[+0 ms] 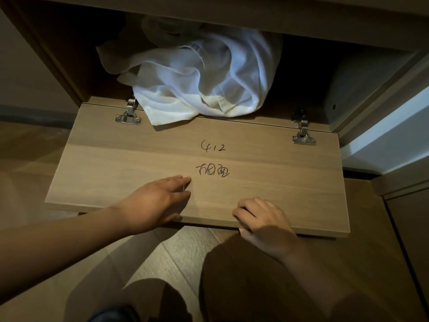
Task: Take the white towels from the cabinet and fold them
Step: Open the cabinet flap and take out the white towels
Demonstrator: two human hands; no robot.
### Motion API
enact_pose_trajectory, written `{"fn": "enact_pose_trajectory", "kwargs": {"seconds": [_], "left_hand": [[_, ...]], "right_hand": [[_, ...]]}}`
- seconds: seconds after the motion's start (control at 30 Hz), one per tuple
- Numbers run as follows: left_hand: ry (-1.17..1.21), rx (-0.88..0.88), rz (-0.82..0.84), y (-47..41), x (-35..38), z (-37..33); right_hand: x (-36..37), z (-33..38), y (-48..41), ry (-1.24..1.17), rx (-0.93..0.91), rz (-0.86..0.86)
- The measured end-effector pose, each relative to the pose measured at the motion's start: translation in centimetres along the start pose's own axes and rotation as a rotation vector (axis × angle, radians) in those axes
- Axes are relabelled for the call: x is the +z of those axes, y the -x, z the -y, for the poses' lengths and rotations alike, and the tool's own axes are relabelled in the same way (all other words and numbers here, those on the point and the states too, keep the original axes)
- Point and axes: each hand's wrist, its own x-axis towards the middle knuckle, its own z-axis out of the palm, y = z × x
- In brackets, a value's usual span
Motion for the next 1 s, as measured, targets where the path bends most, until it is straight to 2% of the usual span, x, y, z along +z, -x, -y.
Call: {"fn": "enact_pose_trajectory", "kwargs": {"seconds": [0.33, 0.6, 0.83, 0.93, 1.0], "left_hand": [[-0.006, -0.012, 0.010, -0.4, 1.2, 0.1], [-0.010, -0.017, -0.015, -0.6, 1.2, 0.1], [0.230, -0.071, -0.075, -1.4, -1.7, 0.5], [0.269, -0.068, -0.215, -2.4, -4.8, 0.9], [0.264, -0.132, -0.323, -3.3, -6.7, 1.6]], "right_hand": [[1.8, -0.1, 0.3, -0.056, 0.105, 0.042], [1.0, 0.7, 0.8, -0.173, 0.327, 0.042], [-2.0, -0.4, -1.5, -0.137, 0.313, -0.002], [-4.6, -2.2, -4.4, -0.155, 0.386, -0.007], [-6.2, -3.4, -6.6, -0.182, 0.410, -0.039]]}}
